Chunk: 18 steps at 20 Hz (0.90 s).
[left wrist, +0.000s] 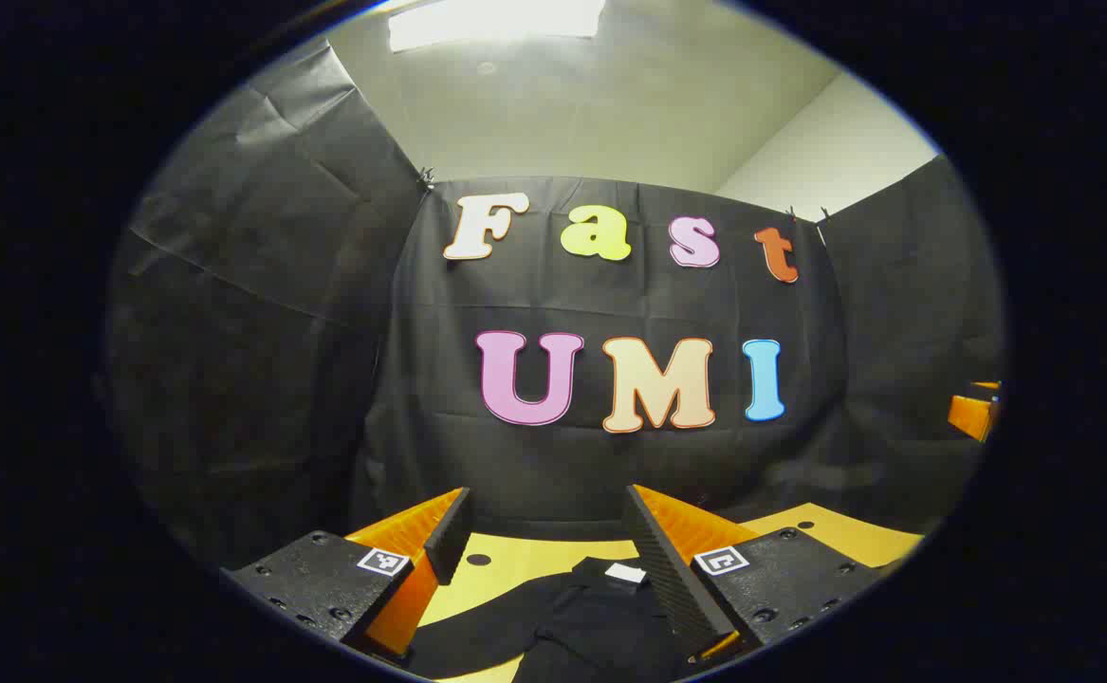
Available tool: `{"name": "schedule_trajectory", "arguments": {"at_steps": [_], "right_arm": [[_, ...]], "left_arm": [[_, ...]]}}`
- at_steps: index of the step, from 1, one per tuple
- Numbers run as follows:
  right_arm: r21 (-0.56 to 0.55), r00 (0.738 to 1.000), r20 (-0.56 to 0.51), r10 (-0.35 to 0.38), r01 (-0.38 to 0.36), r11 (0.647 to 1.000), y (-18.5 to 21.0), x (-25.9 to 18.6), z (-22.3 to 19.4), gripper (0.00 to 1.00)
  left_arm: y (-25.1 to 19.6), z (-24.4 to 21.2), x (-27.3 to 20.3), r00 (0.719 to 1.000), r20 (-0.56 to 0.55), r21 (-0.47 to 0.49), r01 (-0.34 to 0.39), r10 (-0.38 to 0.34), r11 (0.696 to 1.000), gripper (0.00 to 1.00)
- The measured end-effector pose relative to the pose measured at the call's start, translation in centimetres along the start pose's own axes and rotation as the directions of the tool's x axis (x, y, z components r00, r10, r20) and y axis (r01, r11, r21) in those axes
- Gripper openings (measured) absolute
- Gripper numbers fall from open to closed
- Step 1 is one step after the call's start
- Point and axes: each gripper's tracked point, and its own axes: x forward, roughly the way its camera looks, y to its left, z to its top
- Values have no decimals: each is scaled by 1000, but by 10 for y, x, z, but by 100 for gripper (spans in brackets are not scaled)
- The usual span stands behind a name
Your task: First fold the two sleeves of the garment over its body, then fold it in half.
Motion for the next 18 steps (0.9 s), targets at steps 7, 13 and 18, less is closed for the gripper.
{"name": "schedule_trajectory", "arguments": {"at_steps": [7, 13, 18], "right_arm": [[35, 999, -39, -8, 10, 999, -7, 5, -13, 98], [81, 1000, -3, -17, 18, 997, -15, 3, -7, 99], [68, 997, 21, -75, 74, 995, -34, 5, -5, 97]], "left_arm": [[3, -15, 5, 999, -34, 0, -16, 16, 1000, 93], [13, -32, 2, 994, -90, 8, -58, 59, 998, 92], [18, -40, 4, 990, -115, -14, -78, 76, 997, 92]]}}
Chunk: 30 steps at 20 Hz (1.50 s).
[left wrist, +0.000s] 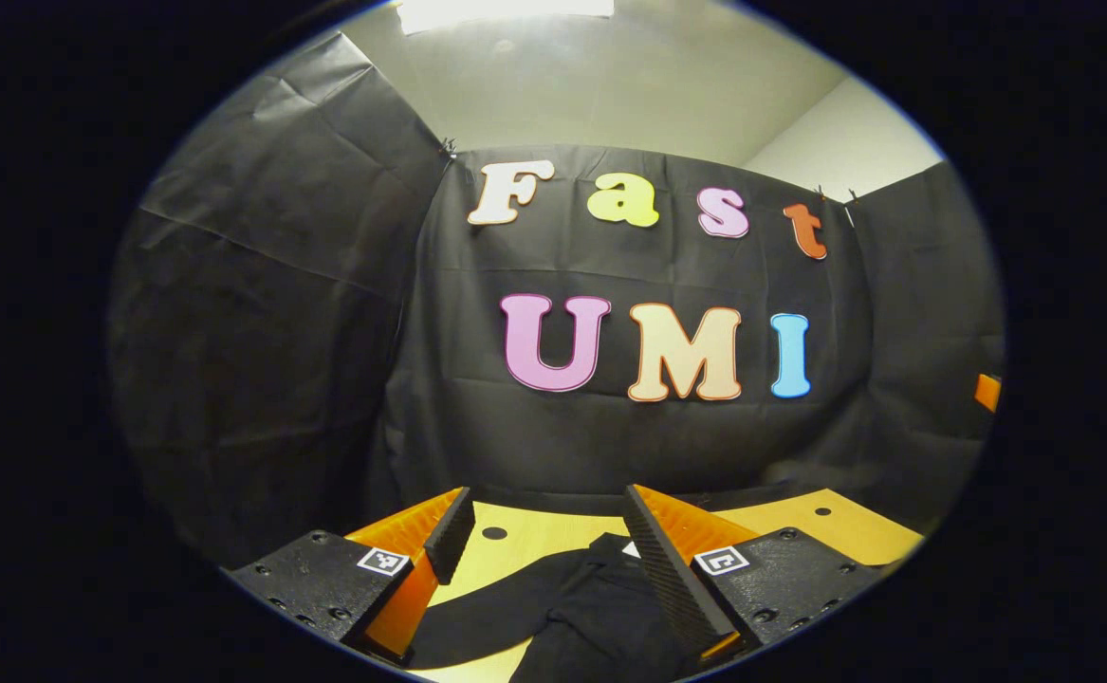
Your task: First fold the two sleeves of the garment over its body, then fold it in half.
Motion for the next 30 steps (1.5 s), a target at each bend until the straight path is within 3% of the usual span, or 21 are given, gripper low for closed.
{"name": "schedule_trajectory", "arguments": {"at_steps": [6, 12, 20, 24, 30], "right_arm": [[-9, 999, -33, -8, 8, 1000, -4, 3, -16, 96], [-51, 997, -74, 6, -9, 999, -4, 23, -36, 98], [-93, 991, -98, -94, 85, 992, -69, 56, -60, 96], [-98, 972, -163, -167, 152, 983, -113, 57, -99, 96], [-117, 921, -304, -245, 218, 969, -163, 49, -184, 98]], "left_arm": [[6, 0, -4, 1000, 3, 14, -14, 13, 1000, 92], [29, 2, -10, 997, 13, 59, -79, 78, 995, 92], [52, 0, -15, 988, 4, 64, -154, 154, 986, 92], [59, 1, -17, 985, 6, 51, -175, 175, 983, 92], [75, -2, -25, 973, -2, 48, -231, 231, 972, 92]]}}
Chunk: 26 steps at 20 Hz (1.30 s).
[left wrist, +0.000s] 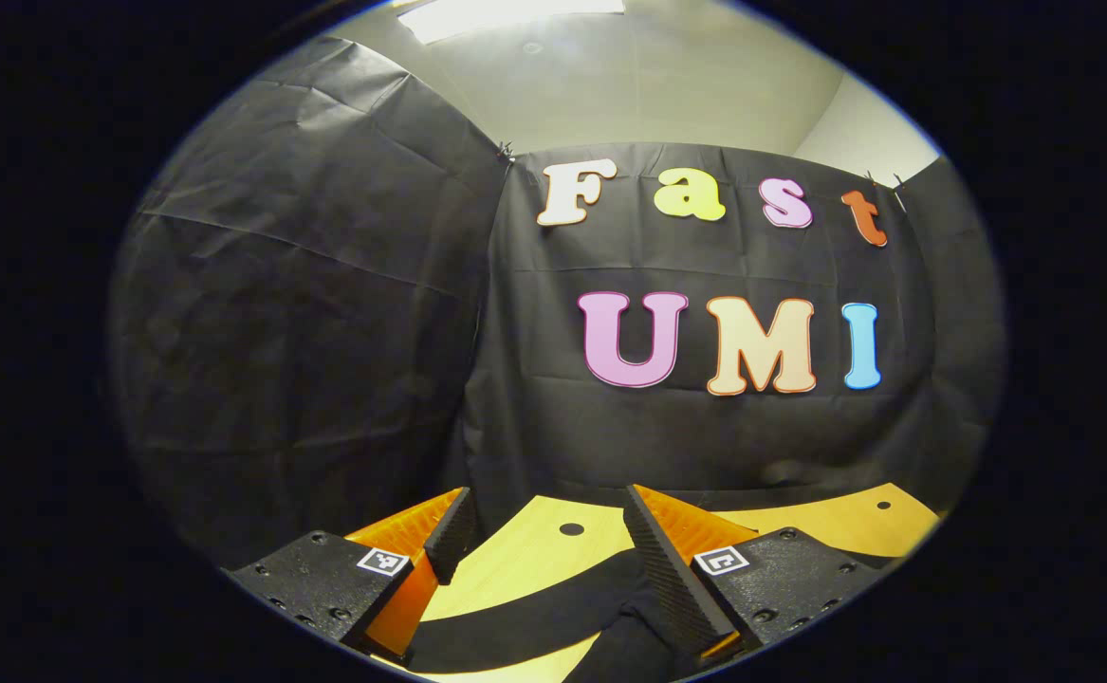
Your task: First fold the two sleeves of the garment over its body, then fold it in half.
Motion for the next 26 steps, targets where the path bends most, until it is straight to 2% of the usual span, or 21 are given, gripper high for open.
{"name": "schedule_trajectory", "arguments": {"at_steps": [7, 11, 13, 15, 16, 19, 21, 23, 26], "right_arm": [[-13, 979, -204, -15, 13, 1000, -12, 29, -96, 99], [-12, 943, -332, -11, 7, 1000, -18, 45, -150, 96], [-18, 914, -405, -16, 9, 1000, -20, 46, -175, 99], [-14, 891, -453, -8, 2, 1000, -22, 46, -196, 96], [-10, 883, -470, -4, -1, 1000, -23, 47, -203, 99], [6, 858, -513, 11, -9, 1000, -18, 47, -214, 96], [-4, 843, -538, 9, -13, 1000, -18, 52, -224, 99], [-16, 817, -576, 15, -29, 999, -15, 51, -236, 99], [11, 818, -574, 28, -27, 1000, -16, 51, -237, 97]], "left_arm": [[3, 0, -6, 1000, -8, 14, -27, 27, 1000, 92], [6, -7, -8, 999, -25, 34, -44, 45, 998, 92], [9, -10, -10, 998, -33, 38, -52, 53, 998, 92], [10, -12, -10, 997, -40, 40, -58, 60, 997, 92], [11, -13, -10, 997, -44, 43, -62, 64, 997, 92], [13, -13, -10, 996, -47, 61, -67, 70, 996, 92], [14, -11, -11, 997, -39, 72, -68, 71, 995, 92], [15, -12, -10, 996, -41, 82, -70, 74, 994, 92], [12, -15, -11, 996, -47, 75, -67, 71, 995, 92]]}}
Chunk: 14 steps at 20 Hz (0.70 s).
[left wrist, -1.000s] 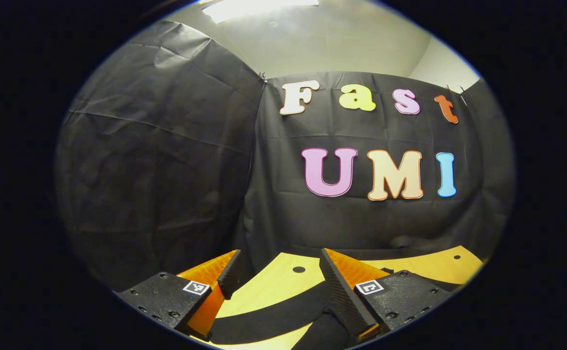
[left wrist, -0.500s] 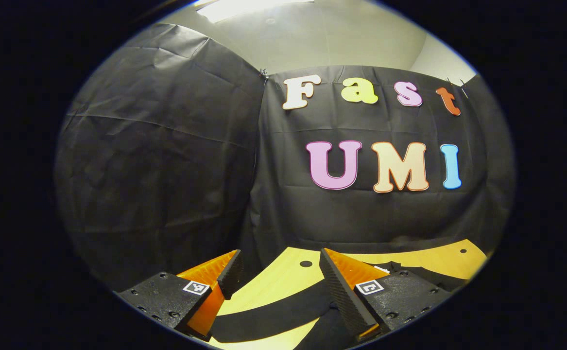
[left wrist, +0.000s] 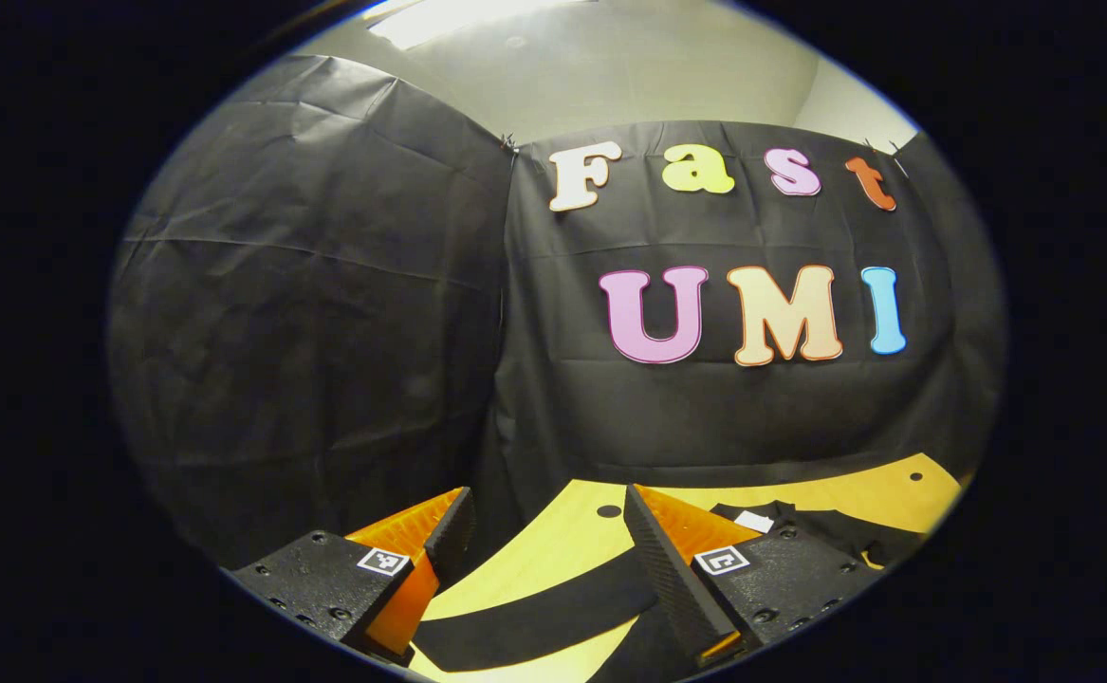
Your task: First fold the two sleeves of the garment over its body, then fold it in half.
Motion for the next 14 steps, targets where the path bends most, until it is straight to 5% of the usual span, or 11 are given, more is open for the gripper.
{"name": "schedule_trajectory", "arguments": {"at_steps": [4, 9, 12, 14], "right_arm": [[-11, 999, 32, 23, -22, 1000, 2, 2, -1, 94], [-11, 999, 27, 37, -37, 999, 6, -1, -4, 65], [-7, 999, 19, 48, -47, 999, 14, -2, -5, 25], [-9, 999, 2, 33, -33, 999, 17, -2, -6, 9]], "left_arm": [[-3, -12, -1, 1000, -25, -19, 12, -12, 1000, 92], [0, -19, -1, 999, -43, -32, 18, -19, 999, 92], [4, -25, -1, 999, -50, -34, 11, -12, 999, 92], [5, -30, -2, 998, -64, -44, 13, -16, 999, 92]]}}
